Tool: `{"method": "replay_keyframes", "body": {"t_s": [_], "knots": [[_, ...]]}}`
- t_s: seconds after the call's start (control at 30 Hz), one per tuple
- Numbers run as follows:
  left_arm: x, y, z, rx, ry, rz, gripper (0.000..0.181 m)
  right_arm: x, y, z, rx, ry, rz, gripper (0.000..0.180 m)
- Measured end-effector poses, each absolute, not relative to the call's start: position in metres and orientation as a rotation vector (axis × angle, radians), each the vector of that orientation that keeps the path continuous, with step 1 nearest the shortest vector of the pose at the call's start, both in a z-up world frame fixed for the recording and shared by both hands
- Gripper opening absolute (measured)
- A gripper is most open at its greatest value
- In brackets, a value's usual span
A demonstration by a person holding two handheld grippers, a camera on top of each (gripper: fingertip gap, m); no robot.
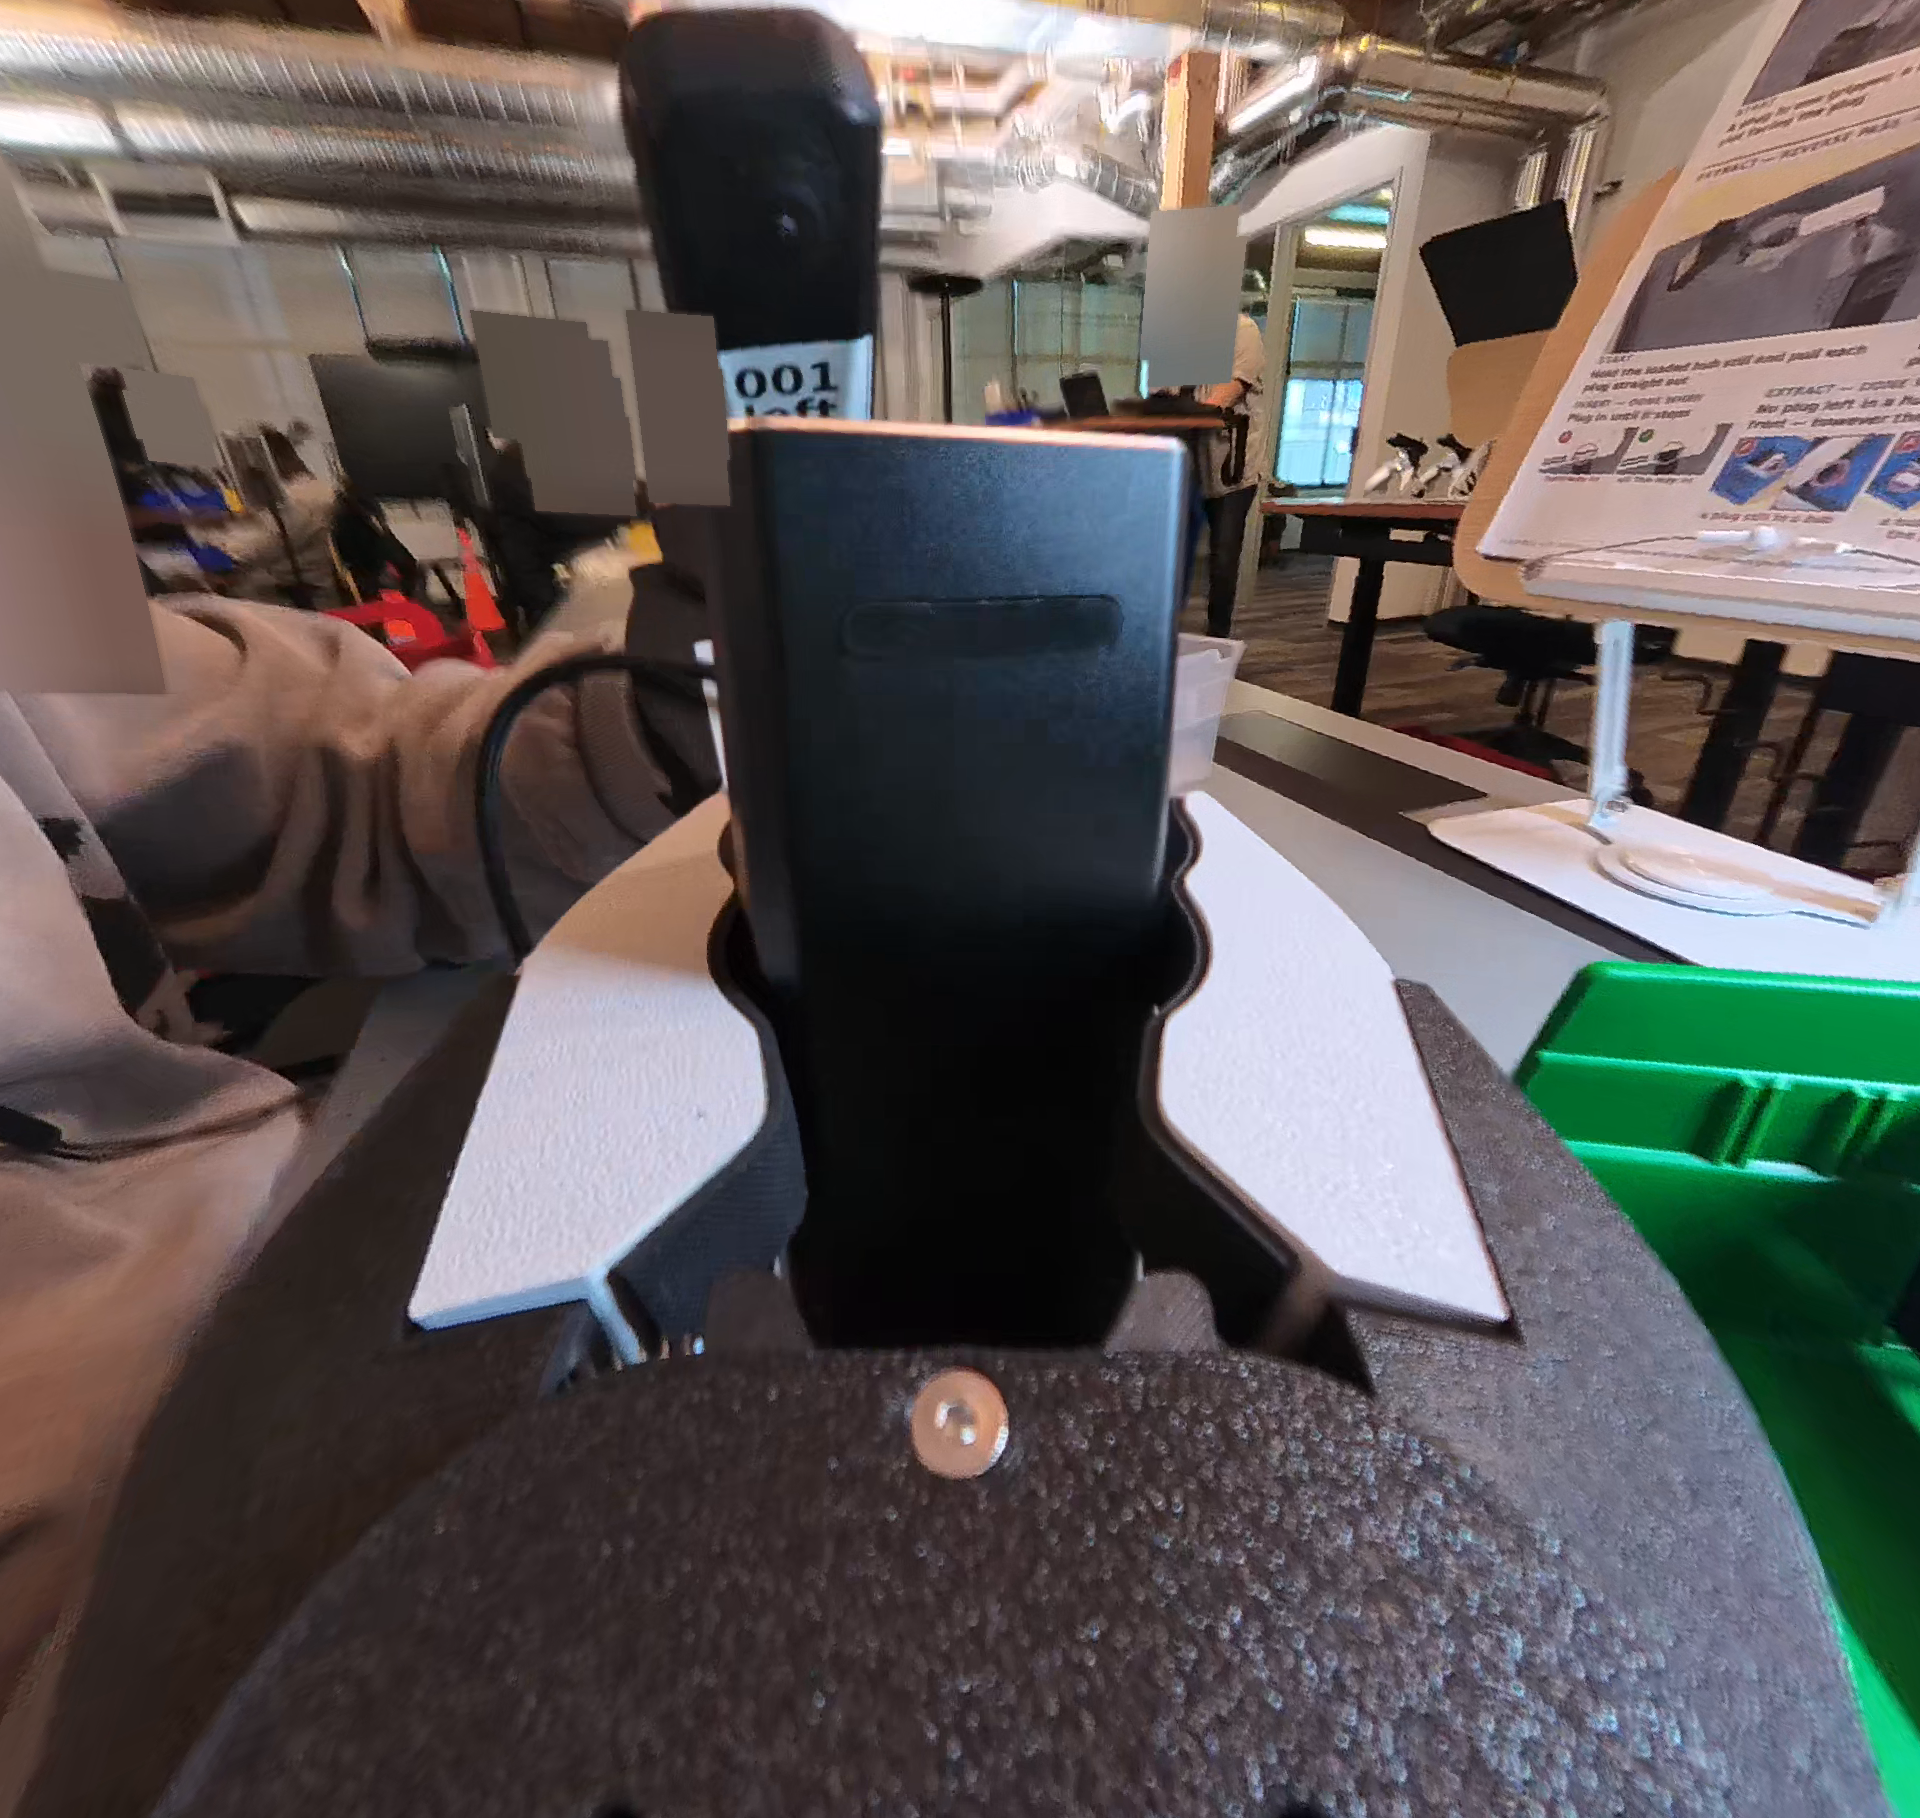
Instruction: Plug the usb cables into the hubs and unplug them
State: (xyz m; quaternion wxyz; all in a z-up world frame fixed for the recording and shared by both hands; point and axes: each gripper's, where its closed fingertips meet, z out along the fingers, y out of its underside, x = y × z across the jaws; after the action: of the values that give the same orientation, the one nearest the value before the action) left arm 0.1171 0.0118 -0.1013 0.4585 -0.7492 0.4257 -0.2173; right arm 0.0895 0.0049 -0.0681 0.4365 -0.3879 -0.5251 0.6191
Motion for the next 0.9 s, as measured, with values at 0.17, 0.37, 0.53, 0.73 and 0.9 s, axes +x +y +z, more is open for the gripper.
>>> {"method": "replay_keyframes", "body": {"t_s": [0.17, 0.37, 0.53, 0.73, 0.9], "knots": [[0.117, 0.014, -0.100, -1.811, 1.047, -0.564, 0.008, 0.090, 0.006, -0.069, -0.955, -1.336, 1.496, 0.074], [0.115, 0.004, -0.093, -1.731, 1.041, -0.644, 0.021, 0.092, 0.000, -0.061, -0.927, -1.346, 1.507, 0.074], [0.103, -0.006, -0.109, -1.739, 0.953, -0.712, 0.046, 0.105, 0.008, -0.044, -0.906, -1.249, 1.600, 0.074], [0.114, 0.001, -0.135, -1.713, 0.813, -0.537, 0.065, 0.106, 0.011, -0.029, -0.888, -1.108, 1.695, 0.074], [0.143, 0.003, -0.136, -1.662, 0.783, -0.589, 0.081, 0.096, -0.013, -0.029, -0.856, -1.129, 1.707, 0.074]]}}
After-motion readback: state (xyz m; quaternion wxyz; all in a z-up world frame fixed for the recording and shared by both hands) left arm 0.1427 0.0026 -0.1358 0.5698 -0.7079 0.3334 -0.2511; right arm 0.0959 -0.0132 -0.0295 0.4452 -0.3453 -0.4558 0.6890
